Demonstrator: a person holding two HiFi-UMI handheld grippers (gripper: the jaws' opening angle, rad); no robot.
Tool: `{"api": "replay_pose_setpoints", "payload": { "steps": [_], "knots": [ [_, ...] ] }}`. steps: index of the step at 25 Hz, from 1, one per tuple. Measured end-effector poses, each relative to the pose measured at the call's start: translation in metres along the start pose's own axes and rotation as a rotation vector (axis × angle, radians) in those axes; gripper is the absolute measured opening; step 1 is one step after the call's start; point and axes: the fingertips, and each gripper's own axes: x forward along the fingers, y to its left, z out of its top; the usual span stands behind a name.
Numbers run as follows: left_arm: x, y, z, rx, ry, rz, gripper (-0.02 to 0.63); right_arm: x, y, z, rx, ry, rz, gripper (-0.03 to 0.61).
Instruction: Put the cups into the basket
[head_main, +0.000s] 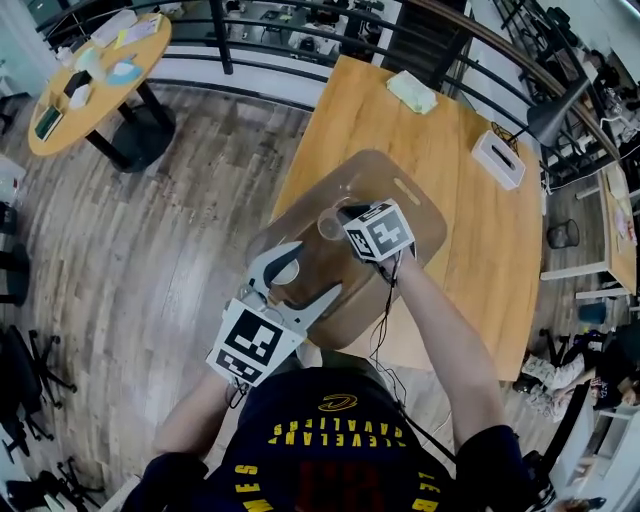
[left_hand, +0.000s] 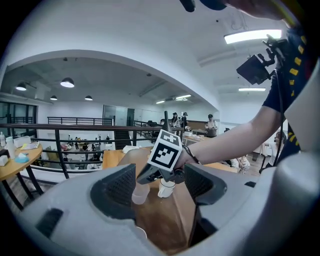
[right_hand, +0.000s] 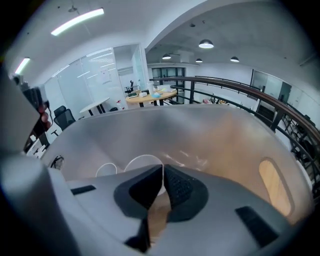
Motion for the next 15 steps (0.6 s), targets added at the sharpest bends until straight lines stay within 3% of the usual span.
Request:
{"api": "replay_pose_setpoints", "payload": {
  "steps": [8, 15],
  "knots": [
    [0.007, 0.004, 0.001, -0.015, -0.004, -0.002, 0.31, 0.056, -0.014, -0.038, 0.01, 0.133, 0.009, 0.021],
    [0.003, 0.012, 0.001, -0.02, -0.004, 0.005, 0.31, 0.07, -0.013, -0.044, 0.082, 0.119, 0.013, 0.023]
  ]
}}
